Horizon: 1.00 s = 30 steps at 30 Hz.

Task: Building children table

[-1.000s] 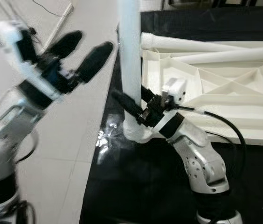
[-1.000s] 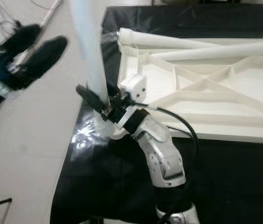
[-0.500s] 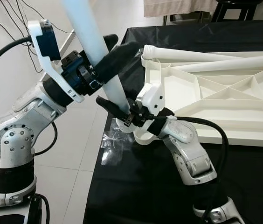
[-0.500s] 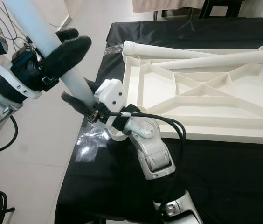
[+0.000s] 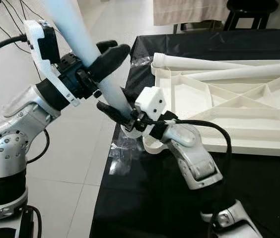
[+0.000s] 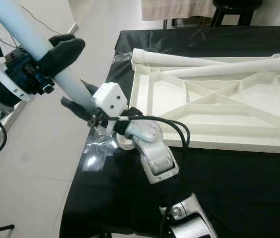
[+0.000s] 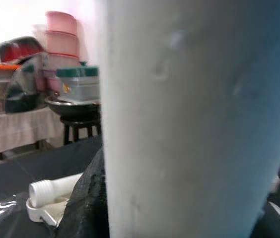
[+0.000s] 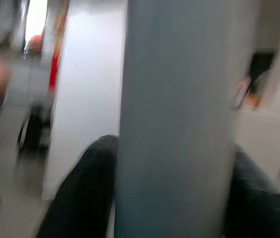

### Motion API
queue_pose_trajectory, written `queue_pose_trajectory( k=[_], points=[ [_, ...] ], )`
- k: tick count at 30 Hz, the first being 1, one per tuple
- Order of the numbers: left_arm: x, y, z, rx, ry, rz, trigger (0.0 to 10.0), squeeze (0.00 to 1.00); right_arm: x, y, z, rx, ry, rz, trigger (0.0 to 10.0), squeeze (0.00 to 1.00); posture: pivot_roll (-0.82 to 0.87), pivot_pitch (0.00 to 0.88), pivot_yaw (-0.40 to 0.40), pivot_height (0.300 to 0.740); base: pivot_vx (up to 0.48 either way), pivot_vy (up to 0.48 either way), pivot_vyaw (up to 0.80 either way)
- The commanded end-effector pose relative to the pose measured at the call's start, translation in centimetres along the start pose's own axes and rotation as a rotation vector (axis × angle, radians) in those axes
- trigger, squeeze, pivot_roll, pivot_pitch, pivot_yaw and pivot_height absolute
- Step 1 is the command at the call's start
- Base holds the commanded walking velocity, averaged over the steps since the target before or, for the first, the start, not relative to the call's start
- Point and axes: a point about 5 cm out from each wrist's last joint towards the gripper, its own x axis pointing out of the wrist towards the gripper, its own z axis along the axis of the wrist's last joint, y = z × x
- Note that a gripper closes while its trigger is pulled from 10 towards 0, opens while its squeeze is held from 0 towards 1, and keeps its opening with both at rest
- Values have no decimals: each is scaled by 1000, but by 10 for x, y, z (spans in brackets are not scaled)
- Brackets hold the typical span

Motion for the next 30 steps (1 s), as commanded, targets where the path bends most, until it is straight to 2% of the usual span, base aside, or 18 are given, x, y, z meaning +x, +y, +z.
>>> queue_pose_trajectory(
  k=[1,4,10,11,12,15,19,20,21,22,30],
  points=[
    [4,-9,2,8,-2,-96,0,0,0,9,-20,30,134,72,10000,1000,-30,120,94,740,0,0,0],
    [7,-11,-3,-4,2,-124,0,0,3,12,-25,34,187,106,10000,1000,-34,118,96,740,0,0,0],
    [11,-14,-11,-21,-6,-142,0,0,15,17,-23,88,202,100,10000,988,-39,116,98,740,0,0,0],
    [13,-17,-14,-20,1,-152,0,0,21,18,-21,117,197,84,10000,0,-39,117,98,740,0,0,0],
    [13,-17,-14,-20,1,-152,0,0,21,18,-21,117,197,84,10000,0,-39,117,98,740,0,0,0],
    [17,-23,-22,-17,19,-177,0,0,33,18,-14,194,166,42,10000,0,-40,116,101,740,0,0,0],
    [18,-25,-25,-20,20,-184,0,0,37,16,-9,196,144,27,10000,0,-40,116,102,740,0,0,0],
    [18,-25,-25,-22,18,-183,0,0,38,15,-9,195,142,14,1098,0,-43,116,103,740,0,0,0],
    [18,-25,-25,-22,18,-183,0,0,38,15,-9,195,142,14,1098,0,-43,116,103,740,0,0,0],
    [18,-25,-25,-24,15,-182,0,0,38,14,-8,195,142,5,0,0,-43,116,103,740,0,0,0],
    [20,-26,-24,-29,-10,-178,0,0,35,4,-11,165,165,-29,0,0,-47,116,98,740,0,0,0]
  ],
)
